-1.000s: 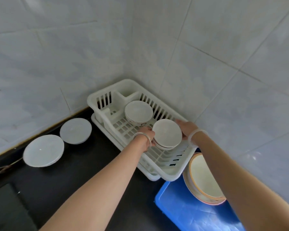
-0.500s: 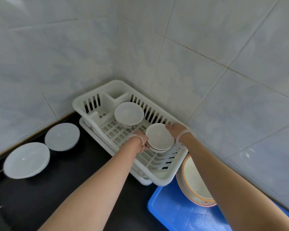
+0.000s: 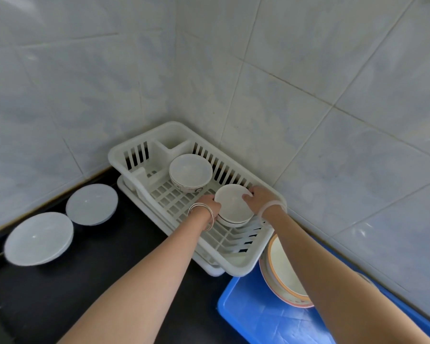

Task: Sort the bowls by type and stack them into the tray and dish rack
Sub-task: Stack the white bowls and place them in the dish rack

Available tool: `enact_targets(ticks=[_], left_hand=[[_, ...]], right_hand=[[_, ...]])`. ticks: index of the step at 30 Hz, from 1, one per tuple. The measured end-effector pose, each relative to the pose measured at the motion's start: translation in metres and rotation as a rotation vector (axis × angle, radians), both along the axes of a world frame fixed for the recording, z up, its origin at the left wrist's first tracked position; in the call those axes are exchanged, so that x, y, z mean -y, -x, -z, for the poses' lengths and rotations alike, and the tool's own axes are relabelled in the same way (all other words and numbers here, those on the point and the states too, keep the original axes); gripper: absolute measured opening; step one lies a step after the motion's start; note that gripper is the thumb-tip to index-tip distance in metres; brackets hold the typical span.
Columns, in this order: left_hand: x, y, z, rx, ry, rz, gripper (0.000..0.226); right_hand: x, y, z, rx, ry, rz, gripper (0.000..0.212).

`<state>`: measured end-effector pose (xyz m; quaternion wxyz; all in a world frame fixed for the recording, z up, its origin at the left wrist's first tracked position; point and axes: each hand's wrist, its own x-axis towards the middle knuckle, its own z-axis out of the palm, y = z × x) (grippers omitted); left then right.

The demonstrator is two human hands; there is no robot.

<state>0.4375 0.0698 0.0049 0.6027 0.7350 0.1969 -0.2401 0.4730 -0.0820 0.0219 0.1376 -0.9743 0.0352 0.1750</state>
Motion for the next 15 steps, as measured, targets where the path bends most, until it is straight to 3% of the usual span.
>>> enact_targets(ticks=[8,15], left_hand=[[-0.011,0.010,-0.022,0.085,-0.174,0.168,0.038],[-0.045,0.052,-0.054,0.295,-0.276,0.031,0.039]], right_hand=[[-0.004,0.015,-0.014,0.026,-0.016,0.011,0.041],[-0.047,0.065,-0.041,0.134,-0.355,0.042,0.034]])
